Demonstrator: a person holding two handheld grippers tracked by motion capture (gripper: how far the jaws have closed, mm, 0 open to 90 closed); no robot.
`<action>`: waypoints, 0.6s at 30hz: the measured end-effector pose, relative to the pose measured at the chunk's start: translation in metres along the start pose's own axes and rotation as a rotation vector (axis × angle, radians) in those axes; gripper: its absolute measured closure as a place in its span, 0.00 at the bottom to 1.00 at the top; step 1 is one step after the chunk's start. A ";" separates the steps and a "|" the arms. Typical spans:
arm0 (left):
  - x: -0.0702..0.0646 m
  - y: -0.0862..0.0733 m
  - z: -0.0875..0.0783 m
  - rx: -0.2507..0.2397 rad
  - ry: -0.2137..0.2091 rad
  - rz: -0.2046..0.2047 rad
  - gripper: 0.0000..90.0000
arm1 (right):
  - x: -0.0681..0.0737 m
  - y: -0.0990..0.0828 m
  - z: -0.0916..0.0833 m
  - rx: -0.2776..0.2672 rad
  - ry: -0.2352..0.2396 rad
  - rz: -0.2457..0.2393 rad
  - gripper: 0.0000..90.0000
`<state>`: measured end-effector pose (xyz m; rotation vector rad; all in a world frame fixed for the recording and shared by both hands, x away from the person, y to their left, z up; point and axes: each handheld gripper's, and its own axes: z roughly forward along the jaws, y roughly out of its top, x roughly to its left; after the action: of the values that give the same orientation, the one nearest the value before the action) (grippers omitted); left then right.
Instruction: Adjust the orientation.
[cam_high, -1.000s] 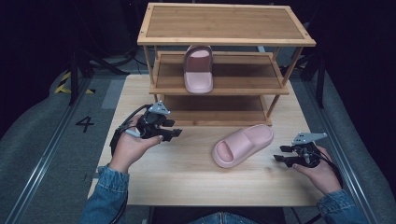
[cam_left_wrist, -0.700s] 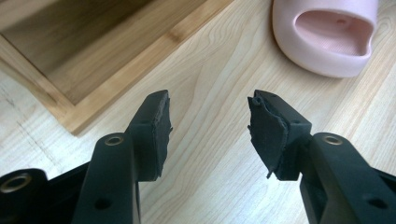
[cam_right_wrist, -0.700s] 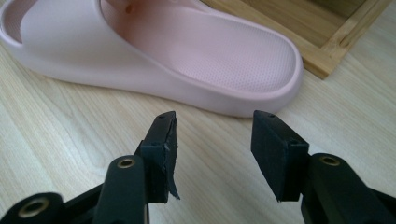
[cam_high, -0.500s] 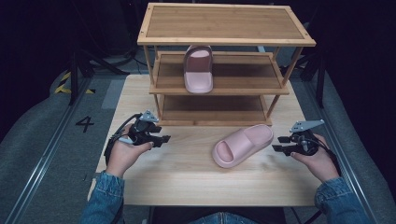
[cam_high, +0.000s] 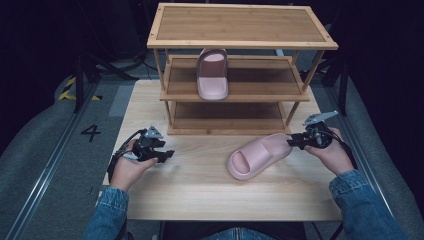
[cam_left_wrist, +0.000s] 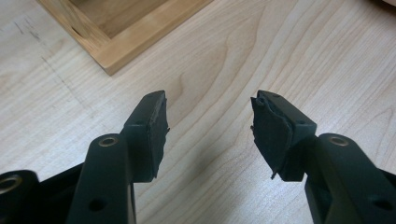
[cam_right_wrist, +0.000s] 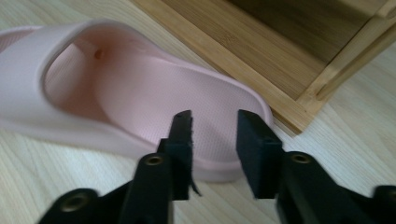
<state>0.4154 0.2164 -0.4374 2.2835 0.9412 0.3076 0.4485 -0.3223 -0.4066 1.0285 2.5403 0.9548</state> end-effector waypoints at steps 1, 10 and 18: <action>0.000 -0.001 0.001 0.004 -0.003 0.000 0.50 | -0.002 0.002 0.003 0.006 0.004 0.009 0.78; -0.002 0.001 0.001 0.008 -0.014 -0.015 0.50 | -0.014 0.019 0.025 0.033 -0.001 0.003 0.98; -0.002 0.000 0.001 0.008 -0.016 -0.019 0.50 | -0.017 0.031 0.045 0.050 -0.037 -0.010 1.00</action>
<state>0.4147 0.2145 -0.4383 2.2794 0.9572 0.2774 0.4970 -0.2954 -0.4202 1.0359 2.5486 0.8653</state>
